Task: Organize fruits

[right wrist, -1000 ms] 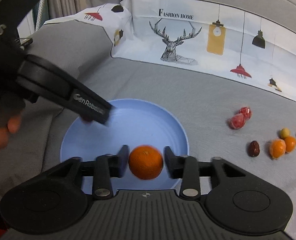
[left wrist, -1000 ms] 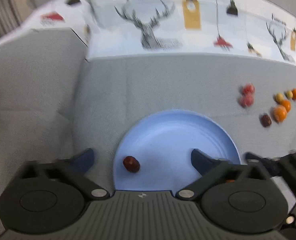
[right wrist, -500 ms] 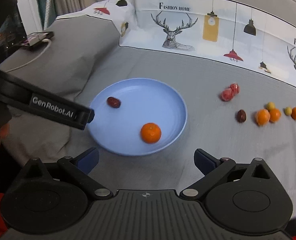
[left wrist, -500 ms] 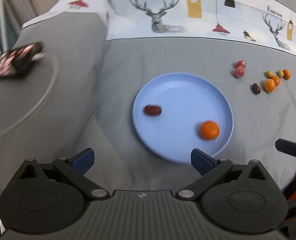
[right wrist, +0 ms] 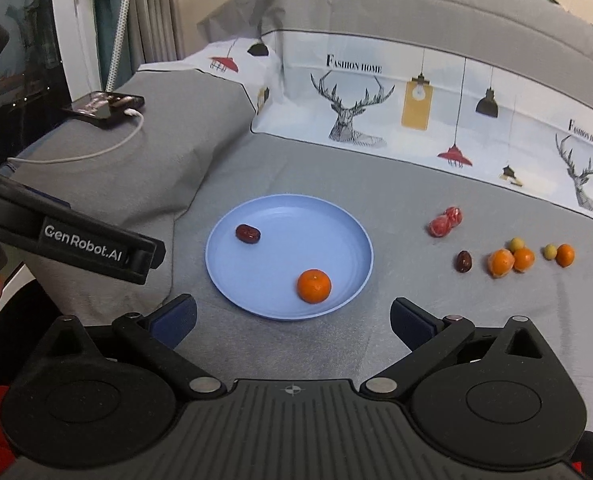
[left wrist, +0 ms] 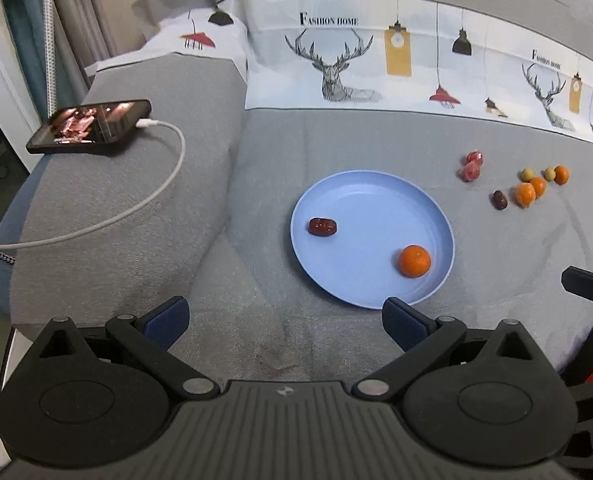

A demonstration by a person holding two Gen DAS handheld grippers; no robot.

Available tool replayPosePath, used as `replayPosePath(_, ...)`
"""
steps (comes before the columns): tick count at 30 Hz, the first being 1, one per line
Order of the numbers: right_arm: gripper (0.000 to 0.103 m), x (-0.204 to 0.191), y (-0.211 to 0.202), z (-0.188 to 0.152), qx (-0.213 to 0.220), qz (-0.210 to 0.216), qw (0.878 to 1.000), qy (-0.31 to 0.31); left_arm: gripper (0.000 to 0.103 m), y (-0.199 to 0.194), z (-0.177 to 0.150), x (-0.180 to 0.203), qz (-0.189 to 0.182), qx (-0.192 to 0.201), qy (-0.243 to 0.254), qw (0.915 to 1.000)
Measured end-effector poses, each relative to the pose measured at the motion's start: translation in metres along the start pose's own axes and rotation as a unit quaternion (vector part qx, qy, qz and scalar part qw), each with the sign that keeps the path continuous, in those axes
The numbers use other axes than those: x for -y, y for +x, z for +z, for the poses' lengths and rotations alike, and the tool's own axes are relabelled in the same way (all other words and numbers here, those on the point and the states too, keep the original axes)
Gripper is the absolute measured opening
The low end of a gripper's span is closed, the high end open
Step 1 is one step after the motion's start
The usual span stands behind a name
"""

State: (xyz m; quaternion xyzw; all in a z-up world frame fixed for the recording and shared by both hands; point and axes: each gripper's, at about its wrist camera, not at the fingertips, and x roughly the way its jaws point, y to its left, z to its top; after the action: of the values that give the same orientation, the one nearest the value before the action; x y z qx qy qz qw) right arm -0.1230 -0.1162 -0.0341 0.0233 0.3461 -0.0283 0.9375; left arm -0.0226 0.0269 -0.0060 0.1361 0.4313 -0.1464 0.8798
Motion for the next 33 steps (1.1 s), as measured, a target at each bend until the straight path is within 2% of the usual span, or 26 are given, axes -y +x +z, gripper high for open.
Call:
replayPosePath(17, 0.102, -0.003, -0.029, -0.005, 0.032, -0.017, 0.999, -0.003, 0.103, -0.031, -0.005, 0.001, -0.002, 0.032, -0.011, 0.9994)
replayPosePath(33, 0.102, -0.001, -0.030, -0.006, 0.033, -0.021, 0.999, 0.005, 0.103, -0.033, -0.008, 0.001, -0.003, 0.034, -0.008, 0.9994)
